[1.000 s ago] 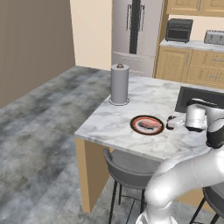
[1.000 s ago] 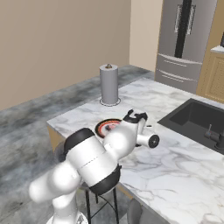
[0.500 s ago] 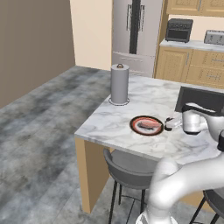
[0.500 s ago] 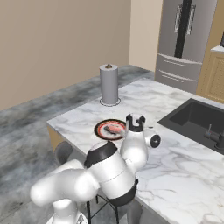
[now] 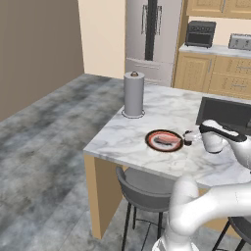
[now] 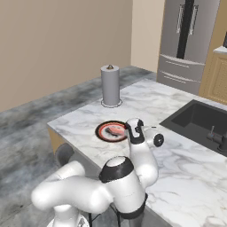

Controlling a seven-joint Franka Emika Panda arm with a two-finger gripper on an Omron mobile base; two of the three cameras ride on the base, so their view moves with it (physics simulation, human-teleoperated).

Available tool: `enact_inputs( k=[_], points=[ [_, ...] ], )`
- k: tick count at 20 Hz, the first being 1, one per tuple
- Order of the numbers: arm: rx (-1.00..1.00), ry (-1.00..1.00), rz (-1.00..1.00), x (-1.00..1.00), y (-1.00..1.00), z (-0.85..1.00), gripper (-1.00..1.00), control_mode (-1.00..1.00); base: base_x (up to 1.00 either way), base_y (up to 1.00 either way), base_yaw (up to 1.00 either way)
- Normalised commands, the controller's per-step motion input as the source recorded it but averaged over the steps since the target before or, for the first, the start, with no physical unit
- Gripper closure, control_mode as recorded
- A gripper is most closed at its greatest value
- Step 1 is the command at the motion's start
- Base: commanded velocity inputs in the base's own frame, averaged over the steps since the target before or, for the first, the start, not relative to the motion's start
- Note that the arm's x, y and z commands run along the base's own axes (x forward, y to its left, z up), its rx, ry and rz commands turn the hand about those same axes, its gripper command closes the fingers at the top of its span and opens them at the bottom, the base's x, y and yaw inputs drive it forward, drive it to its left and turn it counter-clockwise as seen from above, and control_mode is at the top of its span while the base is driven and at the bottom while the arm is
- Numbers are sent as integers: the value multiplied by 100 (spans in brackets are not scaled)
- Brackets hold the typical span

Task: Retrieve the shaker from the cabinet and place it next the steak on a plate on the dining table.

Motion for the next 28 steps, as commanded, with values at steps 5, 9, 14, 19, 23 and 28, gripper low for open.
enact_inputs(
  k=[5, 9, 14, 19, 23, 28],
  points=[
    [0, 0, 0, 4, -4, -28, 100, -100, 0, 0, 0],
    [0, 0, 0, 0, -7, -19, -100, -100, 0, 0, 0],
    [0, 0, 0, -12, -13, -3, -100, -100, 0, 0, 0],
    [0, 0, 0, -35, -19, 0, -100, -100, 0, 0, 0],
    [0, 0, 0, -34, -10, 0, -100, -100, 0, 0, 0],
    [-2, 0, 3, -12, 3, 24, -100, -100, 0, 0, 0]
  ],
)
